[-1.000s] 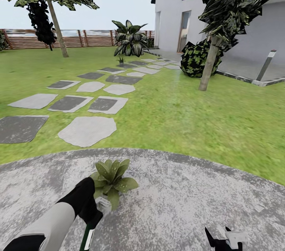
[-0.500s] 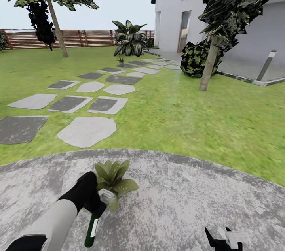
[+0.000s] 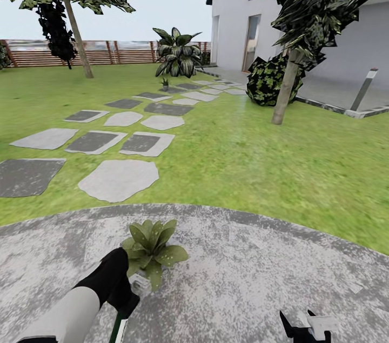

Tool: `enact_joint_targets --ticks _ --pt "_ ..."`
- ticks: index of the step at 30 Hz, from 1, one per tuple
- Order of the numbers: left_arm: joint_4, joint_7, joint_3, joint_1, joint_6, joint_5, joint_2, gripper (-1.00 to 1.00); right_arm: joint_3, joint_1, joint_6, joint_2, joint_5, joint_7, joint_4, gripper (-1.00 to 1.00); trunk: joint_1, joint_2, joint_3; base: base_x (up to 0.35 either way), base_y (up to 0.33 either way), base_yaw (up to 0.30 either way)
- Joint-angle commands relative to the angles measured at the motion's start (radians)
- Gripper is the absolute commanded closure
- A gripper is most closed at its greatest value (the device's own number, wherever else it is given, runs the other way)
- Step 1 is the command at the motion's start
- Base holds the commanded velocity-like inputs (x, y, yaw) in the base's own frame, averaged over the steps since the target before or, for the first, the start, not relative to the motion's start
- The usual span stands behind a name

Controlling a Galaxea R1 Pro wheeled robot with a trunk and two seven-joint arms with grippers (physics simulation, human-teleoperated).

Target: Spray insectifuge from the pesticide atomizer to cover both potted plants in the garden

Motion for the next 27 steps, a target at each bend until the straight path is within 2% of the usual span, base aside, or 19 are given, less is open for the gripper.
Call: enact_joint_targets --ticks 1,13,19,27 --pt "-0.007 -0.01 0.005 0.001 0.005 -0.008 -0.001 1.0 -0.008 -0.001 -0.003 0.0 0.005 0.008 0.0 -1.0 0.0 0.0 -0.001 0.0 0.0 0.0" --pt "-0.019 -0.001 -0.003 0.001 0.009 -0.009 -0.01 1.0 -0.008 -0.001 -0.003 0.0 0.005 0.008 0.0 -1.0 0.0 0.0 -0.001 -0.071 0.067 0.0" --pt "-0.023 0.0 0.005 0.001 0.01 -0.008 -0.006 1.0 -0.008 -0.001 -0.003 0.0 0.005 0.008 0.0 -1.0 0.0 0.0 -0.003 -0.005 0.004 0.0" --pt "-0.109 -0.001 0.007 0.001 0.011 0.002 -0.003 1.0 -0.008 -0.001 -0.003 0.0 0.005 0.008 0.0 -1.0 0.0 0.0 -0.015 0.0 0.0 0.0"
